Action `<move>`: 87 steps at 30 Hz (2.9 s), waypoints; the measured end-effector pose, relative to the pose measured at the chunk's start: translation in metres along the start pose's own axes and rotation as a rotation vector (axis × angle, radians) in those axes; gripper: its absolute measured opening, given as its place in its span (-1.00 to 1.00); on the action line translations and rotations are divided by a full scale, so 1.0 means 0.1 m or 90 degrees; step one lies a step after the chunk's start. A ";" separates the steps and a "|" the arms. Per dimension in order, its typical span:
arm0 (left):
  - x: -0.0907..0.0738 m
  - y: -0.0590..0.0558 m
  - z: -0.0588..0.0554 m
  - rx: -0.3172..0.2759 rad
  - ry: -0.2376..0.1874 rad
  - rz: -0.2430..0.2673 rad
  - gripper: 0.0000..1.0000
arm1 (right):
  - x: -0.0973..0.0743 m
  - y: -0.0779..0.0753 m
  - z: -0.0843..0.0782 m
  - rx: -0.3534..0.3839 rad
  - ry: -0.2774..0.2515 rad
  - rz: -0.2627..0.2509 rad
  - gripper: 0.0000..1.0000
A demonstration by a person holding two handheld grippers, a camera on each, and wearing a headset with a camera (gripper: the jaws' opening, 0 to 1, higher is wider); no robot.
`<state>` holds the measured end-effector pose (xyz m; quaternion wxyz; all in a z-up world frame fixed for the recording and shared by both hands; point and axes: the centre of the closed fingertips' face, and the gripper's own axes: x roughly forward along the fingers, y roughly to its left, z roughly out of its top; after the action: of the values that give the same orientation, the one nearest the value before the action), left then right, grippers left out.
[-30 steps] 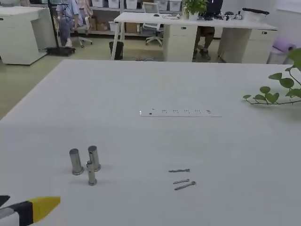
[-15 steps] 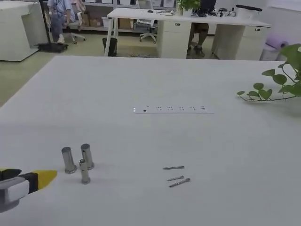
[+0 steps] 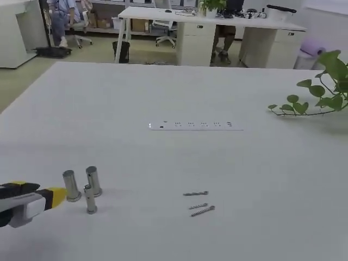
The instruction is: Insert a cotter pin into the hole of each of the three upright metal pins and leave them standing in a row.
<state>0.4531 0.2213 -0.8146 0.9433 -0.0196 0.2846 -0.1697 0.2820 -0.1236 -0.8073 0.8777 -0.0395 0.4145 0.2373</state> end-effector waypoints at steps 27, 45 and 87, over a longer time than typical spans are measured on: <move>0.37 0.02 -0.09 0.022 0.018 0.011 -0.49 | 0.03 0.01 -0.05 0.016 0.010 0.007 0.94; 0.45 -0.08 -0.07 0.090 0.045 -0.003 -0.77 | 0.01 -0.03 -0.05 0.031 0.010 -0.001 0.93; -0.24 -0.38 0.18 0.129 0.023 -0.040 -0.79 | -0.03 -0.02 -0.02 0.017 0.007 -0.004 0.93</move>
<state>0.4322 0.1927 -0.7816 0.9294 0.0704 0.2821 -0.2273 0.2799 -0.1276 -0.8065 0.8767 -0.0305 0.4221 0.2289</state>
